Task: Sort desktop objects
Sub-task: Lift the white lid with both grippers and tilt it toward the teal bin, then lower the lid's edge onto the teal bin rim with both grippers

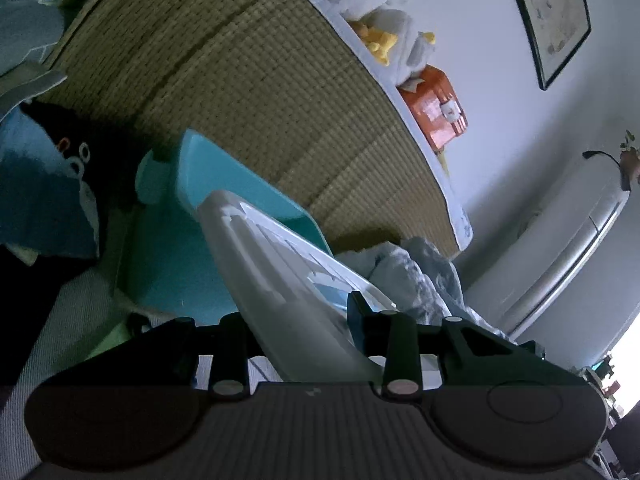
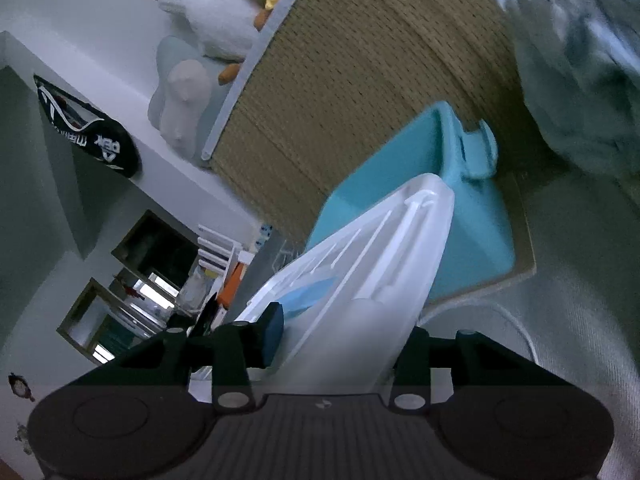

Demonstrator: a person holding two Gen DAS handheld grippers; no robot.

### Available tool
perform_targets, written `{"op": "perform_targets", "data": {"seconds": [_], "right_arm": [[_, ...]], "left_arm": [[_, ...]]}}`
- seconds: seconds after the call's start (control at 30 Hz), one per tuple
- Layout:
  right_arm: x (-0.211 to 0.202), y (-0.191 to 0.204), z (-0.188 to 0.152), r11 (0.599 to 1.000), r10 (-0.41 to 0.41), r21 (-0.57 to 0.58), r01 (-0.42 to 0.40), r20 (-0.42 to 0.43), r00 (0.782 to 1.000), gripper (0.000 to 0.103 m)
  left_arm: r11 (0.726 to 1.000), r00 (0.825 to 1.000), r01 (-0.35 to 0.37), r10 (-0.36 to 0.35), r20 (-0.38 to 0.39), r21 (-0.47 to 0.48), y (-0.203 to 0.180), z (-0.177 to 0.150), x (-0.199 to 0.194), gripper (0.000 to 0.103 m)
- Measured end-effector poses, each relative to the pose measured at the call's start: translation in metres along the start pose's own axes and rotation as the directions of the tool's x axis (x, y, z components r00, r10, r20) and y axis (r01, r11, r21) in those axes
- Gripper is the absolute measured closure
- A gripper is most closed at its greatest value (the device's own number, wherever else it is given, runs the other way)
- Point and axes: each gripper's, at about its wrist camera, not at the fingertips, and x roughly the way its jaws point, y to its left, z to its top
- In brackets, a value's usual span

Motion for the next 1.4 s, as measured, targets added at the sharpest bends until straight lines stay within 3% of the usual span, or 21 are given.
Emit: {"op": "perform_targets", "data": {"seconds": [0.4, 0.47, 0.67, 0.83, 1.07, 1.2, 1.27, 1.3, 1.4], "right_arm": [[0.036, -0.027, 0.035, 0.999, -0.028, 0.023, 0.029, -0.008, 1.000, 0.055], [0.040, -0.030, 0.037, 0.999, -0.031, 0.022, 0.031, -0.012, 0.999, 0.055], [0.058, -0.034, 0.052, 0.994, -0.105, 0.012, 0.106, -0.055, 0.993, 0.046], [0.070, -0.033, 0.067, 0.989, -0.144, 0.027, 0.147, -0.089, 0.986, 0.044], [0.070, -0.026, 0.083, 0.979, -0.167, 0.091, 0.181, -0.150, 0.975, 0.045], [0.068, -0.017, 0.087, 0.977, -0.189, 0.064, 0.203, -0.168, 0.967, 0.045], [0.071, -0.014, 0.090, 0.973, -0.205, 0.069, 0.221, -0.192, 0.960, 0.045], [0.073, -0.015, 0.090, 0.970, -0.213, 0.074, 0.232, -0.205, 0.955, 0.044], [0.074, -0.026, 0.089, 0.960, -0.227, 0.110, 0.256, -0.227, 0.947, 0.044]], "left_arm": [[0.999, 0.999, -0.031, 0.030, -0.010, -0.031, 0.031, 0.023, 0.044, 0.065], [0.998, 0.998, -0.052, 0.051, -0.024, -0.030, 0.034, 0.027, 0.050, 0.061], [0.996, 0.994, -0.089, 0.088, -0.064, -0.012, 0.035, 0.045, 0.066, 0.058], [0.989, 0.984, -0.146, 0.147, -0.102, 0.011, 0.028, 0.061, 0.080, 0.051], [0.990, 0.976, -0.142, 0.143, -0.162, 0.018, 0.019, 0.071, 0.081, 0.046], [0.984, 0.962, -0.176, 0.166, -0.216, -0.025, 0.020, 0.074, 0.084, 0.041], [0.979, 0.954, -0.187, 0.161, -0.254, -0.081, 0.027, 0.072, 0.087, 0.030], [0.975, 0.950, -0.196, 0.163, -0.267, -0.101, 0.030, 0.072, 0.087, 0.030], [0.964, 0.942, -0.253, 0.226, -0.248, -0.084, 0.035, 0.072, 0.082, 0.028]]}}
